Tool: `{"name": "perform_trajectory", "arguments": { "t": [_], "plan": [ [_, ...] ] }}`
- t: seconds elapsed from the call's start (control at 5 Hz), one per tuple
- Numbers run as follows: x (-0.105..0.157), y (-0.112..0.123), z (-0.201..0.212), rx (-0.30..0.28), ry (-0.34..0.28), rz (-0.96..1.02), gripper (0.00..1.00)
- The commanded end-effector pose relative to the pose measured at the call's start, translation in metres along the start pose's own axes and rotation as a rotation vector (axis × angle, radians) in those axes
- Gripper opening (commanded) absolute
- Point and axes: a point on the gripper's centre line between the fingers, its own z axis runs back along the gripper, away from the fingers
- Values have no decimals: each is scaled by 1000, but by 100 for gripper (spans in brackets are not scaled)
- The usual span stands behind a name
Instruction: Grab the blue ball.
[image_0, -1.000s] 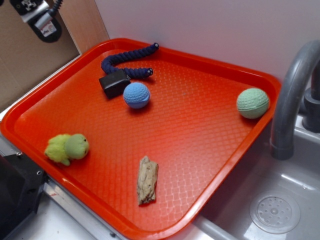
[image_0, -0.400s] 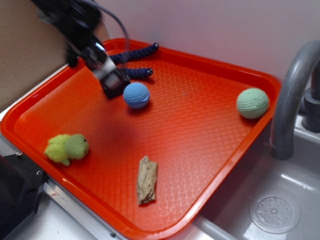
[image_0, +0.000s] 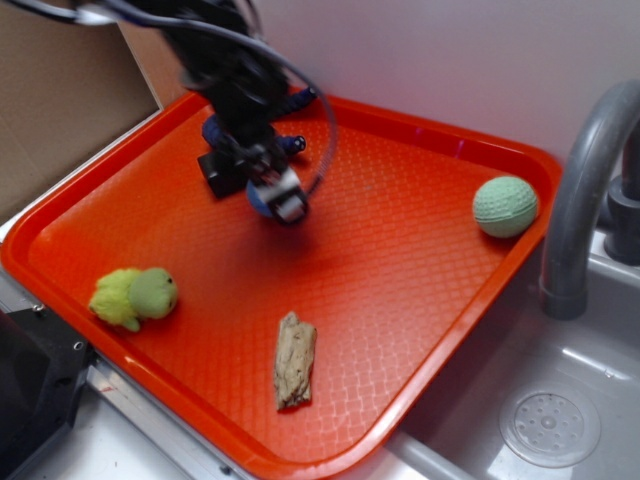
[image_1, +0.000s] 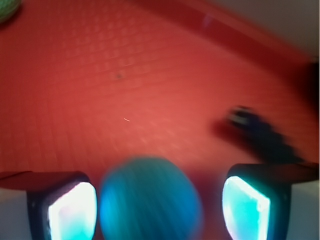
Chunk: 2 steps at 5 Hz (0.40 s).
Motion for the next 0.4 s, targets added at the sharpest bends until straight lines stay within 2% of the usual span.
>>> {"name": "perform_trajectory", "arguments": {
  "t": [0.0,0.2],
  "plan": [
    [2,-15,0,-12,-3,15,0],
    [-2,-24,20,82,52,24,0]
  ]
}}
